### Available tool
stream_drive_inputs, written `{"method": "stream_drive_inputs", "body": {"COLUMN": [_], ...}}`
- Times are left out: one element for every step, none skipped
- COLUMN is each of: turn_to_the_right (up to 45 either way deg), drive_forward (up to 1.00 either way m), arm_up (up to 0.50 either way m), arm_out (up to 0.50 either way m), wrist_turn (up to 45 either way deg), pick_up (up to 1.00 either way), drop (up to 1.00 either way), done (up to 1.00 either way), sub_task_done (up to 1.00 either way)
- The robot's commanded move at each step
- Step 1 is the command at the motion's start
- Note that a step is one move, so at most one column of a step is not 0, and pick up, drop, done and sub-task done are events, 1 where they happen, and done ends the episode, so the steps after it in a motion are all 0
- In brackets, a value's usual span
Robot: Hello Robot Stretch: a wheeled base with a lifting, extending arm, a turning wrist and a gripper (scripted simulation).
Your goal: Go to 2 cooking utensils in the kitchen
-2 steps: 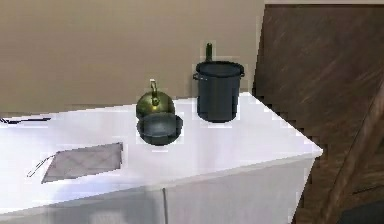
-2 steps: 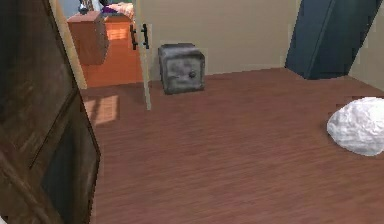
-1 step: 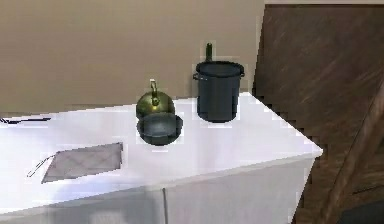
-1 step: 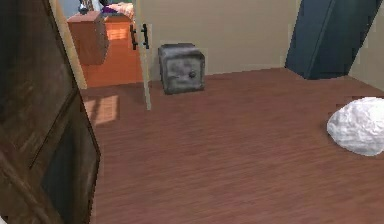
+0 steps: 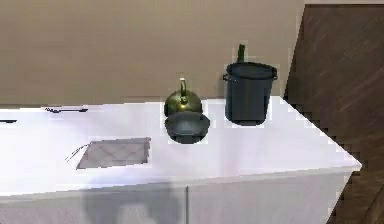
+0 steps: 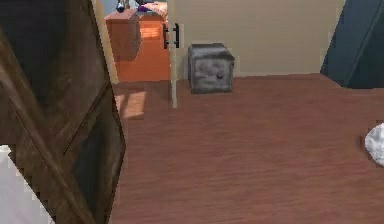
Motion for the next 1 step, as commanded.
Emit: {"method": "stream_drive_inputs", "body": {"turn_to_the_right": [0.0], "drive_forward": [0.00], "arm_up": [0.00], "arm_out": [0.00], "wrist_turn": [0.0], "pick_up": [0.00], "drop": [0.00], "done": [1.00], "sub_task_done": [0.00]}}
